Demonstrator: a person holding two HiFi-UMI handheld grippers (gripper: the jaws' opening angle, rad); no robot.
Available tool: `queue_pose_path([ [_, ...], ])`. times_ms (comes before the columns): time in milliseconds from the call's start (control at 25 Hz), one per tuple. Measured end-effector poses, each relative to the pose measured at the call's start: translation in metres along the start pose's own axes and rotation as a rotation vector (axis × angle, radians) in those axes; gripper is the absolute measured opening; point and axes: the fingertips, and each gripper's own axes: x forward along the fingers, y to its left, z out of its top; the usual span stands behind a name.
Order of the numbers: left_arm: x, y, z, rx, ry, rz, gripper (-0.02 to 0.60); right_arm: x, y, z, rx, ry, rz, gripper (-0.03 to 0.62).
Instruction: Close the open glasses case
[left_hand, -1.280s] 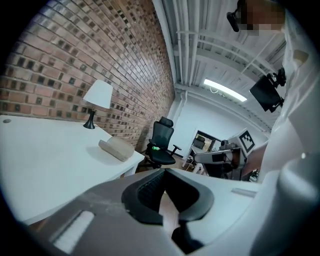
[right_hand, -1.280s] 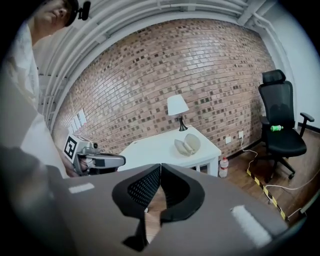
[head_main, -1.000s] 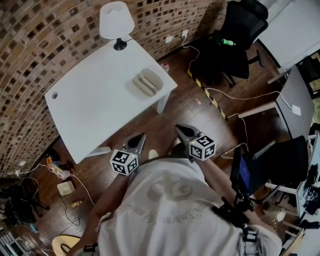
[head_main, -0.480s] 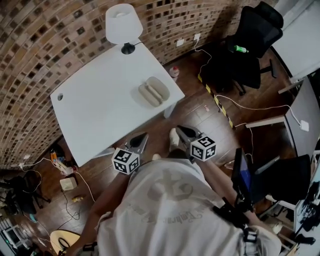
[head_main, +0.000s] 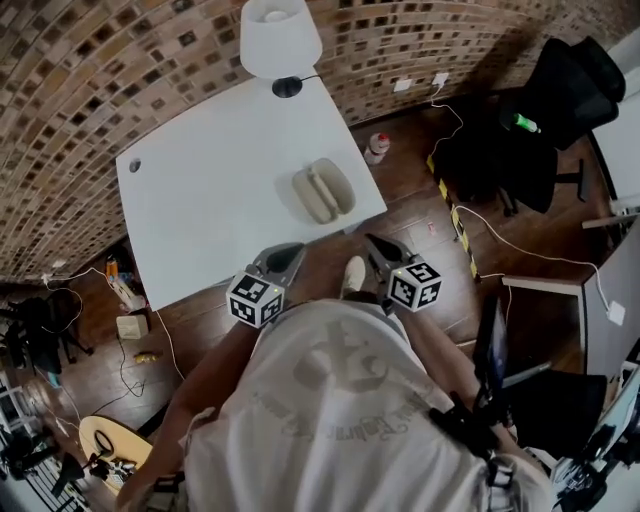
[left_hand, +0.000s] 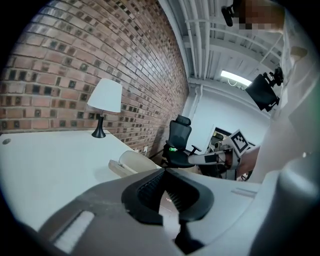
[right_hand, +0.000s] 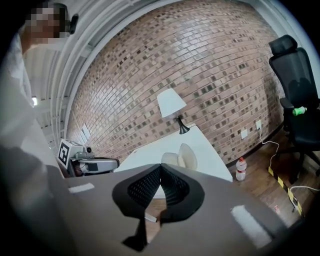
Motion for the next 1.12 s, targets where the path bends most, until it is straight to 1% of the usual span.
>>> queue_pose_path([
  [160,0.015,0.006,0.007,-0.026,0.005,0.046,0.006,0.013,-0.019,0.014,0.022,0.011,0.047,0.008],
  [280,0.027,0.008,0.010,-0.053,0.010,0.078,0.006,0.019,-0.030,0.020,0.013,0.031,0.083,0.008],
  [400,0.038,0.009,0.016,-0.062,0.014,0.107,0.006,0.025,-0.038,0.024,-0.001,0.059,0.119,0.008],
  [640,0.062,0.004,0.030,-0.079,0.010,0.139,0.006,0.032,-0.054,0.031,-0.061,0.102,0.168,0.008],
  [800,0.073,-0.003,0.031,-0.060,0.036,0.128,0.006,0.035,-0.057,0.031,-0.064,0.121,0.208,0.008],
  [920,0.073,0.007,0.035,-0.057,0.040,0.145,0.006,0.039,-0.059,0.028,-0.076,0.146,0.219,0.008],
  [1040,0.066,0.020,0.036,-0.074,0.046,0.177,0.006,0.045,-0.060,0.025,-0.071,0.166,0.217,0.009],
  [1120,0.064,0.027,0.035,-0.084,0.050,0.181,0.006,0.049,-0.061,0.024,-0.080,0.182,0.208,0.008],
])
